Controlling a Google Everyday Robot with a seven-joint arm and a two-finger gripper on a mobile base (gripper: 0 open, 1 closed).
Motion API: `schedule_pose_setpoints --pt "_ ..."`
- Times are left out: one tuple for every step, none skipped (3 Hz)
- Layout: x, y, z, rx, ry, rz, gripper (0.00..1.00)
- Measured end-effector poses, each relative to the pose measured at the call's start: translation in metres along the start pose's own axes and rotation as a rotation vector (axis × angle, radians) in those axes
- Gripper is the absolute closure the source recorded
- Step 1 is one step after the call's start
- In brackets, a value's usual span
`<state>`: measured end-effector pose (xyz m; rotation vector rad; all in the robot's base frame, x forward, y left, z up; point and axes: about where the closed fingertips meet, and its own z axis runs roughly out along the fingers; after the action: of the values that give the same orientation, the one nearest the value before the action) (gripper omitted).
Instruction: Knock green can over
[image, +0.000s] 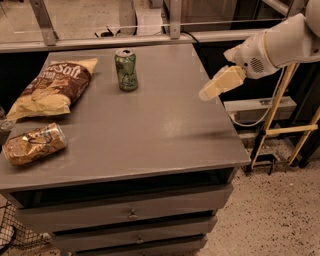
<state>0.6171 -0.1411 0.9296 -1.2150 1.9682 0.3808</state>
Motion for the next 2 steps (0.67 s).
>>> schedule_pose_setpoints --pt "0.000 0.000 0.000 0.000 0.000 0.000 0.00" --pt "-0.017 -0.010 0.012 0.034 -0.052 -0.002 0.00"
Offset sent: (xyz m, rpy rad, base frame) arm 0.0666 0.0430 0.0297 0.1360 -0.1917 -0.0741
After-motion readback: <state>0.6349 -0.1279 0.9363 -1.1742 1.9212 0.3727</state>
